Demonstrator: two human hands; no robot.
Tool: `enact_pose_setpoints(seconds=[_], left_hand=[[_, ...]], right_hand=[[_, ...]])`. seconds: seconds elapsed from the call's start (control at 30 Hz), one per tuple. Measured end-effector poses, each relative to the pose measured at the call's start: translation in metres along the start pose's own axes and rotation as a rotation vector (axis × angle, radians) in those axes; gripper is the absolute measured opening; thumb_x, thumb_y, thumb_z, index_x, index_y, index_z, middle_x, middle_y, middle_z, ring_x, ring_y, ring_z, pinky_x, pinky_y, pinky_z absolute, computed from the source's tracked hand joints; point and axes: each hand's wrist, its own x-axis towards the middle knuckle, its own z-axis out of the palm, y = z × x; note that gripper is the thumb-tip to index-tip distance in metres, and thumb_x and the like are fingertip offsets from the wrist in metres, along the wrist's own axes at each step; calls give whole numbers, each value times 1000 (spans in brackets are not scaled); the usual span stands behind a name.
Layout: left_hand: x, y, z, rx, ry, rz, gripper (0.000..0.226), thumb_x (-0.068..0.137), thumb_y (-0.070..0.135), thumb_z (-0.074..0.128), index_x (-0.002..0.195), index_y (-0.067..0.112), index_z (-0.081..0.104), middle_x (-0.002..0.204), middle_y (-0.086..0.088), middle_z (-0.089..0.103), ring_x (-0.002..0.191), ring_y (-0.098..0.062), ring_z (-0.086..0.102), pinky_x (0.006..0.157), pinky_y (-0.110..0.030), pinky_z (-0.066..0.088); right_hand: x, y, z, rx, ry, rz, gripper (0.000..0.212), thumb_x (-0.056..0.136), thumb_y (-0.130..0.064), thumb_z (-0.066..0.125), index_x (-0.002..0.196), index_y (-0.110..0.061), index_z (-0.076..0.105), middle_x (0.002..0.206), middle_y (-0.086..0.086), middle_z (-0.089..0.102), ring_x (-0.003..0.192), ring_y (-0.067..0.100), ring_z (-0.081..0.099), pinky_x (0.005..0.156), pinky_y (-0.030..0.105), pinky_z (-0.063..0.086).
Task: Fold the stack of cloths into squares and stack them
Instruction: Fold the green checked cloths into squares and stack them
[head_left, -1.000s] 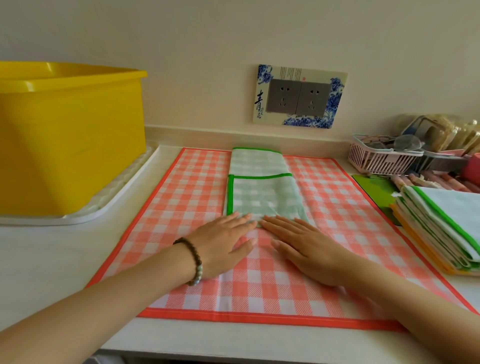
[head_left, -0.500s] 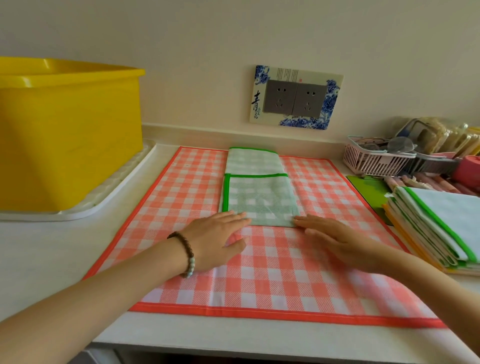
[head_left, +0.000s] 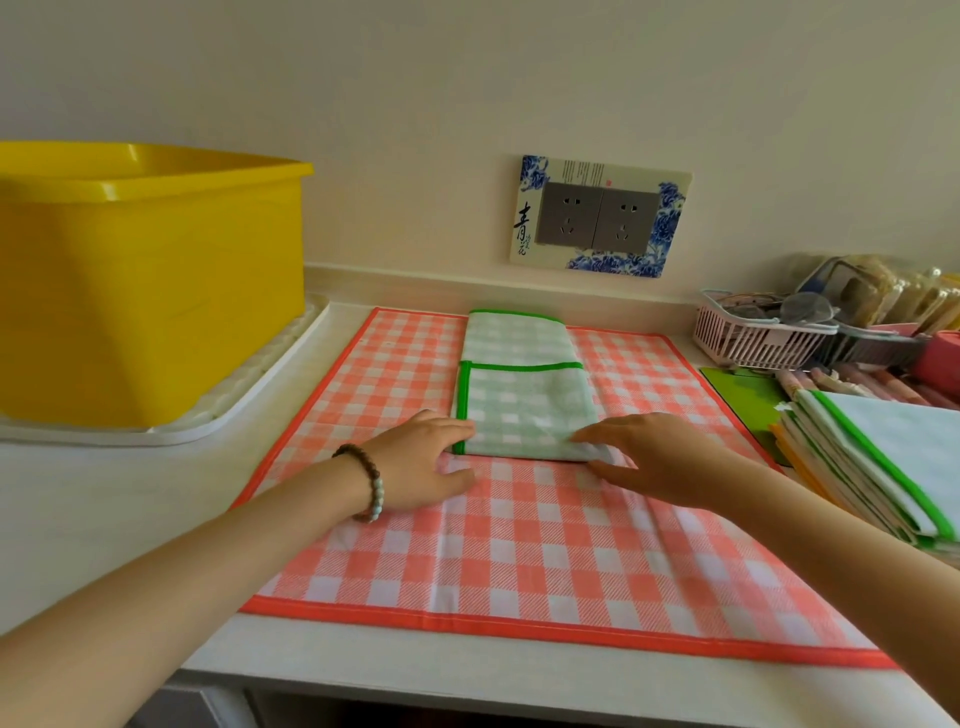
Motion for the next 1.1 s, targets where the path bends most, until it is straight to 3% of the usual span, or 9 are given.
enact_pose_setpoints(seconds=[0.23, 0.37, 0.57, 0.7, 0.77, 0.9, 0.97, 1.03, 1.1], left_hand=[[3, -6, -3, -14, 23, 52, 56, 93, 46, 47, 144, 27, 33, 148, 10, 31, 135, -4, 23, 112, -24, 22], [-2, -9, 1, -33, 66, 128, 53, 93, 43, 49, 143, 31, 35, 151, 11, 28, 140, -4, 18, 112, -21, 15], [-5, -9, 0, 188, 48, 238, 82, 85, -15, 41, 147, 34, 19, 156, 11, 15, 144, -6, 7, 110, -13, 2], [-6, -11, 2, 296, 67, 277, 90, 82, -22, 31, 147, 37, 11, 156, 13, 11, 145, -7, 8, 112, -16, 2], [-10, -9, 4, 340, 52, 309, 85, 86, -19, 30, 147, 37, 10, 156, 14, 12, 144, -6, 11, 111, -14, 3], [-20, -4, 10, 391, 64, 374, 78, 91, -13, 32, 147, 35, 10, 156, 10, 17, 143, -8, 18, 107, -13, 4], [-24, -6, 12, 390, 178, 466, 82, 80, -17, 52, 144, 30, 30, 147, 3, 41, 133, -13, 41, 106, -18, 21], [-25, -7, 12, 430, 228, 508, 86, 64, -16, 69, 136, 28, 48, 131, 2, 58, 119, -16, 56, 101, -23, 35], [-29, -3, 10, 372, 160, 475, 73, 85, -1, 59, 142, 36, 33, 146, 8, 40, 138, -11, 30, 109, -19, 10]], right_hand=[[-2, 2, 4, -18, 88, 6, 37, 100, -33, 37, 136, -33, 47, 128, -8, 60, 108, 15, 61, 87, 26, 46], [-25, 2, 9, 19, 228, -84, 35, 97, -32, 42, 129, -28, 56, 120, -8, 65, 102, 14, 66, 82, 26, 51], [-69, -17, 9, 192, 411, -284, 37, 97, -37, 40, 111, -18, 68, 99, -10, 71, 84, 4, 69, 74, 15, 55], [-78, -19, 17, 247, 523, -339, 30, 92, -34, 53, 116, -20, 66, 106, -12, 69, 95, 1, 66, 79, 22, 55], [-76, -15, 18, 211, 461, -328, 43, 87, -40, 59, 128, -29, 55, 123, -15, 62, 113, 1, 58, 92, 25, 51], [-65, -6, 20, 300, 122, -216, 74, 83, -38, 56, 142, -53, 15, 151, -30, 15, 141, -7, 11, 115, 22, 15], [-56, -4, 23, 317, 59, -215, 70, 87, -34, 50, 143, -51, 12, 153, -29, 6, 142, -6, -1, 118, 26, 7], [-48, -4, 25, 301, 26, -235, 70, 85, -57, 48, 144, -52, 10, 153, -29, 2, 142, -4, -7, 118, 28, 2], [-43, -2, 28, 267, 7, -250, 72, 82, -69, 41, 142, -55, 6, 153, -29, 2, 143, -3, -7, 119, 34, 3]])
